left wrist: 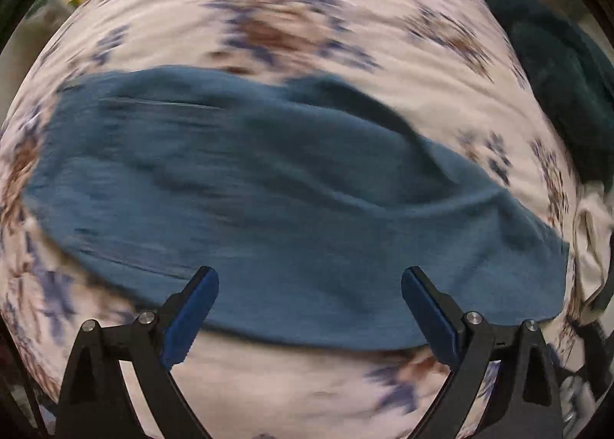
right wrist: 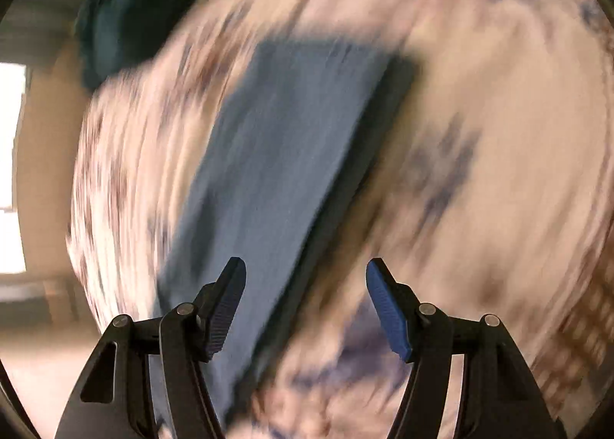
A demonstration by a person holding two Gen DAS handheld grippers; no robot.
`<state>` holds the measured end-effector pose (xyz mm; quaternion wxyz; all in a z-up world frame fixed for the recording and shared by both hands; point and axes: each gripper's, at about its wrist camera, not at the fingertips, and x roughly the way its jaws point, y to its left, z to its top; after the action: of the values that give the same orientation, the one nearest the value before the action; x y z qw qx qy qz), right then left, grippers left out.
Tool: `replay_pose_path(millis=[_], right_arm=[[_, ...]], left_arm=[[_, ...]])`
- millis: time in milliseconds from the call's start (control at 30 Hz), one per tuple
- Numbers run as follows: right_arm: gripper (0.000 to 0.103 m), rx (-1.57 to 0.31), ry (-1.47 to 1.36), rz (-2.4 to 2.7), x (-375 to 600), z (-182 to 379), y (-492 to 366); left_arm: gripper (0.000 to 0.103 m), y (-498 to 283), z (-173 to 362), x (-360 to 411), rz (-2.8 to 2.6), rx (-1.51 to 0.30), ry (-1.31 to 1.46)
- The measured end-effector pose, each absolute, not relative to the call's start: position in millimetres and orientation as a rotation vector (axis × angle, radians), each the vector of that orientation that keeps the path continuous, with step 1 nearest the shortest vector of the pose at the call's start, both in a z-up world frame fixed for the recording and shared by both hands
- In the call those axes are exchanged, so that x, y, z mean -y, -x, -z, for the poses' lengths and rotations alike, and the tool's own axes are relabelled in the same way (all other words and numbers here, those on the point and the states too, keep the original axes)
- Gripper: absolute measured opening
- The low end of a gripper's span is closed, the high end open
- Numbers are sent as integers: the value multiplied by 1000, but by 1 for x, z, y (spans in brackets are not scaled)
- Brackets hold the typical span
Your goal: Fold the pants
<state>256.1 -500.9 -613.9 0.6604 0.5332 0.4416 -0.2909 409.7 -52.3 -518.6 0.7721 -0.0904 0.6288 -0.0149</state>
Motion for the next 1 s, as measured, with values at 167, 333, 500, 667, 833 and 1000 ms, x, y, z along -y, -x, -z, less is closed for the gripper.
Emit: replay_pose_path(millis=[167,333,500,667,833,1000], right_arm=[[66,-928,-1249,684,603,631,-253],[59,-1067,-1204,633,614,665,-280],[20,-1116,-1064,620,610,672,-294],[12,-1052,-956,627,590,636,-290],[13,-1140,-997,625,601,659,-283],[17,-1183,-1175,526,626,670,-279]], left_arm=[[98,-414,533,140,61,-1382,113],[98,-416,544,188,52,-1405,57],[98,-420,548,210,28,-1407,27],[98,-419,546,215,13,-1400,1],[98,-416,552,209,-4,-1413,2],[98,-410,555,193,-34,-1419,43]])
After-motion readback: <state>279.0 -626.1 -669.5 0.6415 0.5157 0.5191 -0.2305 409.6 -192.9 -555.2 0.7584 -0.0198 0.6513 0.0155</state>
